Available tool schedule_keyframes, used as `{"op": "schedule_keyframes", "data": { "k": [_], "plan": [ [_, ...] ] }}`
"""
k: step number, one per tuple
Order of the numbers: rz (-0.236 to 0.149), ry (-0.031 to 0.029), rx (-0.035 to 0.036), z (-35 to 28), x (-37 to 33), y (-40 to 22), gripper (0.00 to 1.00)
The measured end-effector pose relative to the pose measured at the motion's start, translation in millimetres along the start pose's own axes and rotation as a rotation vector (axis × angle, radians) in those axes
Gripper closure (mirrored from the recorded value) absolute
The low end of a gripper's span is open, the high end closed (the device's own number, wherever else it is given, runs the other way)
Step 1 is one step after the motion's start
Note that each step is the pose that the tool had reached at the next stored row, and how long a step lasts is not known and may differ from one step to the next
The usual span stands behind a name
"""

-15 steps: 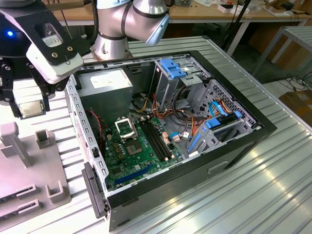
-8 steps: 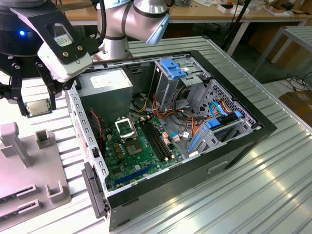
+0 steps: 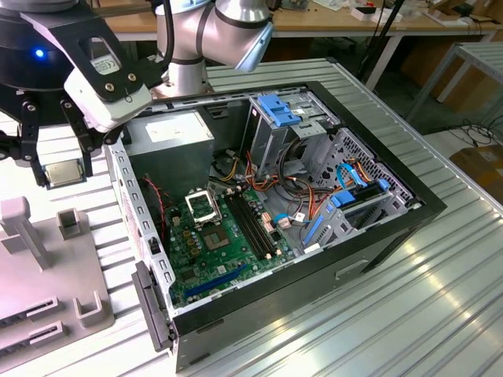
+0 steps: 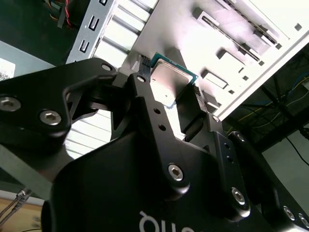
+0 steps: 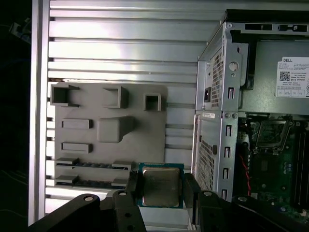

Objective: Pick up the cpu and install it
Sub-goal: 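Pick up the cpu and move it towards the insertion slot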

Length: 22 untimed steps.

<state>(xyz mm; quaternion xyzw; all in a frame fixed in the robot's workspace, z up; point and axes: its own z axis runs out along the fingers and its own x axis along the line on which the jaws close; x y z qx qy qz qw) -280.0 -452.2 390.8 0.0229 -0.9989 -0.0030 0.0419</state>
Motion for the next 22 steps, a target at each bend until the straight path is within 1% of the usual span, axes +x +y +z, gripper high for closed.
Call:
{"op": "schedule_keyframes", "data": {
  "k": [7, 13, 22],
  "plan": [
    [0.000, 0.0000, 0.0000, -0.6, -6.8, -0.3, 0.53],
    [0.000, 0.0000, 0.0000, -0.9, -10.7, -0.5, 0.53],
    [0.000, 0.0000, -0.0001, -1.7, -21.1, -1.0, 0.53]
  ]
}}
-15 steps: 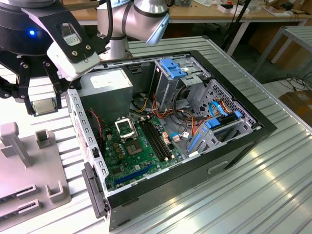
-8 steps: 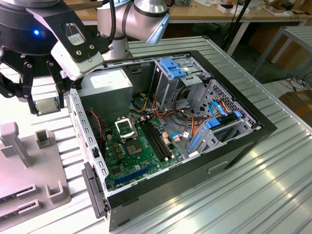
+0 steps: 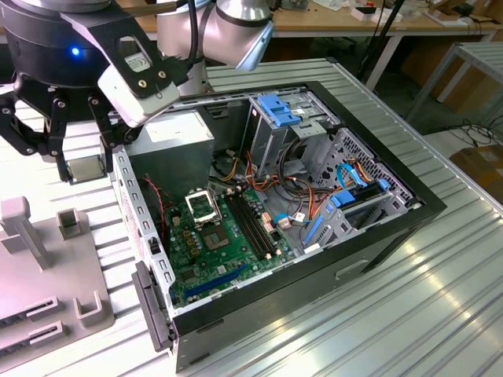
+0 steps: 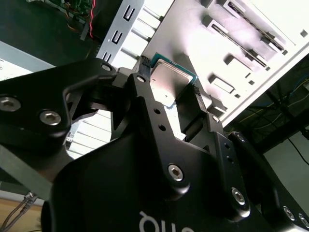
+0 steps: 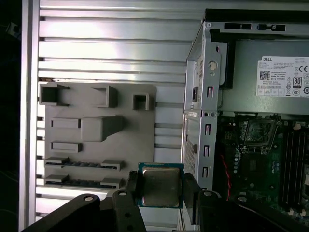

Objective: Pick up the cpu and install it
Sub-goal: 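Pick up the cpu and move it towards the insertion slot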

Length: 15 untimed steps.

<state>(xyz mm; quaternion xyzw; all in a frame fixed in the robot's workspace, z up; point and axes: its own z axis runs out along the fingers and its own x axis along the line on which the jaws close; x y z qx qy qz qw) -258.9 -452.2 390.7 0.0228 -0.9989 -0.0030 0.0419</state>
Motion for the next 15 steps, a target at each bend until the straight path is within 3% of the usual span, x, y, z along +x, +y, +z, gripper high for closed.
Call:
{"op": "schedule_keyframes", "data": {
  "k": [15],
  "plan": [
    [0.000, 0.0000, 0.0001, -0.8, -11.1, -0.5, 0.53]
  ]
}}
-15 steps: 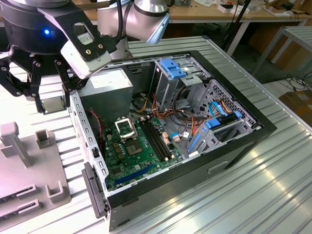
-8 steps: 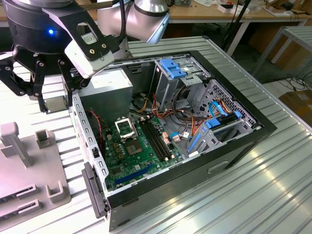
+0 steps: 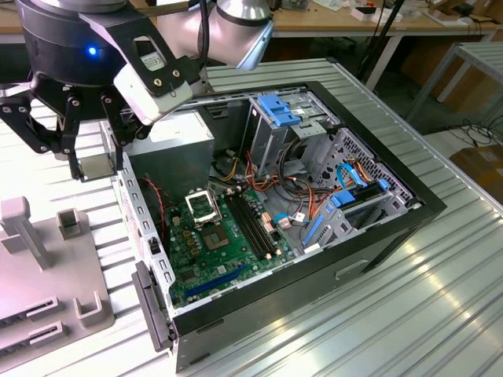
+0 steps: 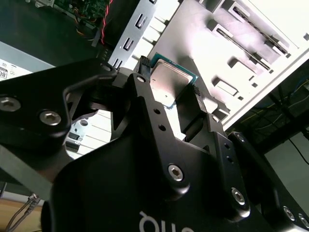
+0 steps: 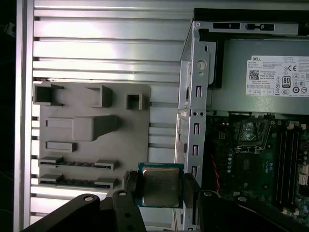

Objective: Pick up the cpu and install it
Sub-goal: 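Pick up the cpu and move it towards the insertion slot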

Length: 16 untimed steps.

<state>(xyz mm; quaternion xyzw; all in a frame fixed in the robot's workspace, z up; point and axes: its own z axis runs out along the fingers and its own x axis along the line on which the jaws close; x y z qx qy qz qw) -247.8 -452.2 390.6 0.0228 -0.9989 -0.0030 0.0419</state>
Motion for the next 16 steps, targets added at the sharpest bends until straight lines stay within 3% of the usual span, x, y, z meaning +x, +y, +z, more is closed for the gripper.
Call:
{"op": "schedule_keyframes", "data": {
  "k": [16],
  "plan": [
    [0.000, 0.0000, 0.0000, -1.3, -15.2, -0.7, 0.53]
  ]
}}
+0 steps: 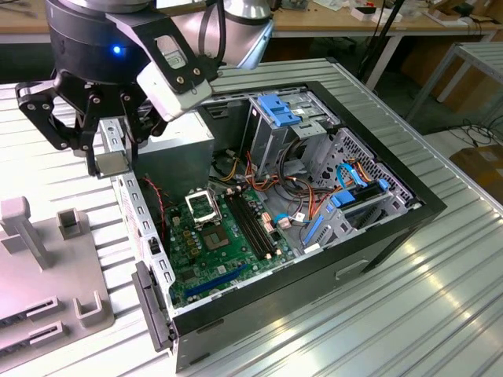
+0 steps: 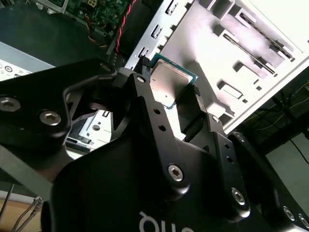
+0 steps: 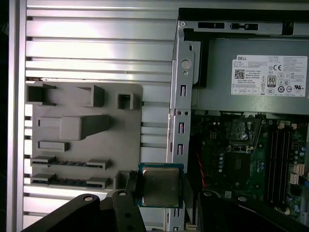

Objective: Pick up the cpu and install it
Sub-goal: 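Pick up the cpu and move it towards the insertion slot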

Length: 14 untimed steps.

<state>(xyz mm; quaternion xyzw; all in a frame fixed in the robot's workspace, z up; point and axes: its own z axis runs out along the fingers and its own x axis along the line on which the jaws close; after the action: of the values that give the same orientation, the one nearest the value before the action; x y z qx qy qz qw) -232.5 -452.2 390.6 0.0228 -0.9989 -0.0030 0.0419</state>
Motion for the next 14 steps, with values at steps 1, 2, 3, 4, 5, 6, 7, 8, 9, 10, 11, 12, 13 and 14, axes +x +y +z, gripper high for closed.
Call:
{"op": "schedule_keyframes", "data": {
  "k": [1, 2, 3, 4, 5, 6, 7, 8, 9, 10, 11, 12, 13, 14],
  "plan": [
    [0.000, 0.0000, 0.0000, -0.1, -1.1, -0.1, 0.53],
    [0.000, 0.0000, 0.0000, -0.2, -2.0, -0.1, 0.53],
    [0.000, 0.0000, 0.0000, -0.3, -3.2, -0.1, 0.53],
    [0.000, 0.0000, 0.0000, -0.3, -4.0, -0.2, 0.53],
    [0.000, 0.0000, 0.0000, -0.4, -5.1, -0.2, 0.53],
    [0.000, 0.0000, 0.0000, -0.5, -5.8, -0.3, 0.53],
    [0.000, 0.0000, 0.0000, -0.6, -7.2, -0.3, 0.53],
    [0.000, 0.0000, 0.0000, -0.7, -8.4, -0.4, 0.53],
    [0.000, 0.0000, 0.0000, -0.8, -9.4, -0.4, 0.53],
    [0.000, 0.0000, 0.0000, -0.9, -10.3, -0.5, 0.53],
    [0.000, -0.0001, 0.0000, -0.9, -11.3, -0.5, 0.53],
    [0.000, 0.0000, 0.0000, -1.0, -12.3, -0.6, 0.53],
    [0.000, 0.0000, 0.0000, -1.1, -13.4, -0.6, 0.53],
    [0.000, 0.0000, 0.0000, -1.2, -14.3, -0.7, 0.53]
  ]
}}
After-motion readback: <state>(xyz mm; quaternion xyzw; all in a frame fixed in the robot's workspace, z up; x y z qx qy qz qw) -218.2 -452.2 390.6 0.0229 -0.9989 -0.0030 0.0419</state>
